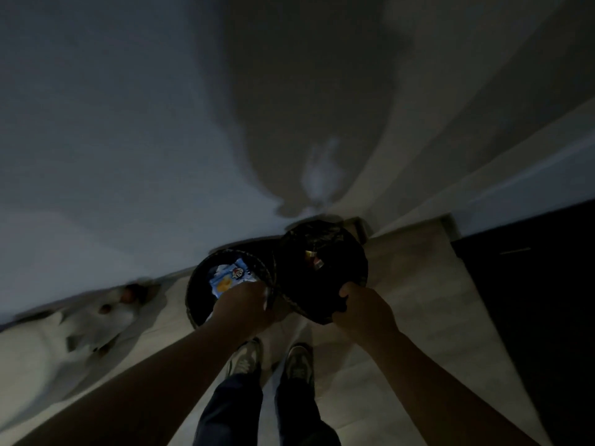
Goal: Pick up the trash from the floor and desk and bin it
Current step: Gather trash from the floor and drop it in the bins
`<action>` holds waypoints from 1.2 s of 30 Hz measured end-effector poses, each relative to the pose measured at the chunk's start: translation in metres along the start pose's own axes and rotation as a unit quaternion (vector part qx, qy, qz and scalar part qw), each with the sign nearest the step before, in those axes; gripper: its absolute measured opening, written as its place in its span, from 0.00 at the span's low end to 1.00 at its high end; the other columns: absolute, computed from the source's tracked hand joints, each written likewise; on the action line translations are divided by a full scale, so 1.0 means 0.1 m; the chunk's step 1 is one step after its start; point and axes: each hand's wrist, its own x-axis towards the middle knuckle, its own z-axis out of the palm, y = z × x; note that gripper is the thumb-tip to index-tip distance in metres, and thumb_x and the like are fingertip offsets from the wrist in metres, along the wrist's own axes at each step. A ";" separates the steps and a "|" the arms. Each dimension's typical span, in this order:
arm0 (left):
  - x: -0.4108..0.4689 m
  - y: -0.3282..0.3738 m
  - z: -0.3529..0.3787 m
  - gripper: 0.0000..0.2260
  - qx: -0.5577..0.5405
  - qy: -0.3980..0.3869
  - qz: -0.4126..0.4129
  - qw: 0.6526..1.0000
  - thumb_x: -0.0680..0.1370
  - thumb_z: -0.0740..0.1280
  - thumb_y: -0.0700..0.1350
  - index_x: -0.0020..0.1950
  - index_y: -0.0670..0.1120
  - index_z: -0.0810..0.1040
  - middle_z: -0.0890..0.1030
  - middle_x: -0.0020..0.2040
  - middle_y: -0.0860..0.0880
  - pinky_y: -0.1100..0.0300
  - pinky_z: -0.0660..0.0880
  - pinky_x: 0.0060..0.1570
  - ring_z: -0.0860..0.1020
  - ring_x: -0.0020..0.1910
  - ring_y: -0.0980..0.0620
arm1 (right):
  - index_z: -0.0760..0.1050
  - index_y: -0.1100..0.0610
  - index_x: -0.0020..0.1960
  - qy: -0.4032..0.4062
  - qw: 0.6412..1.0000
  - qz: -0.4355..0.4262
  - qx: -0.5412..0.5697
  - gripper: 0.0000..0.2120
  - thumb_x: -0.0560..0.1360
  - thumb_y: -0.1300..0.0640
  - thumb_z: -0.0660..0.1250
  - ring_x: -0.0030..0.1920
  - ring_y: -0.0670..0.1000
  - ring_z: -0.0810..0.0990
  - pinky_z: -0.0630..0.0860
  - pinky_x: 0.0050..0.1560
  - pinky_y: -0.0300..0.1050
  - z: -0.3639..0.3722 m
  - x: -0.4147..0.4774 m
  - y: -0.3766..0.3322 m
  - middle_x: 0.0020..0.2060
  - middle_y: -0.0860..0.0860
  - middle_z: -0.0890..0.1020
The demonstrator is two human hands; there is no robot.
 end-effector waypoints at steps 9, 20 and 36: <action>-1.49 -0.02 -0.86 0.18 -0.055 0.091 -0.015 0.994 0.73 0.67 0.53 0.61 0.47 0.76 0.79 0.58 0.48 0.61 0.70 0.52 0.77 0.57 0.49 | 0.68 0.55 0.67 -0.034 0.972 -0.205 -0.113 0.23 0.75 0.51 0.67 0.61 0.55 0.75 0.74 0.57 0.46 -0.94 -1.13 -0.76 0.62 0.55 0.74; -3.63 -1.12 -1.35 0.21 -0.133 0.269 -0.163 0.940 0.73 0.68 0.56 0.64 0.52 0.73 0.78 0.58 0.53 0.65 0.70 0.49 0.77 0.54 0.54 | 0.71 0.51 0.57 -0.025 0.843 -0.467 -0.266 0.14 0.73 0.52 0.66 0.50 0.50 0.75 0.69 0.41 0.38 -1.11 -2.45 -2.76 0.51 0.50 0.76; -8.48 -2.16 0.06 0.17 -0.175 0.497 -0.486 0.697 0.74 0.68 0.55 0.61 0.53 0.75 0.79 0.54 0.56 0.60 0.74 0.51 0.77 0.52 0.55 | 0.75 0.49 0.60 -0.053 0.544 -0.805 -0.231 0.20 0.69 0.49 0.69 0.54 0.49 0.78 0.73 0.51 0.41 1.11 -6.84 -4.58 0.54 0.47 0.80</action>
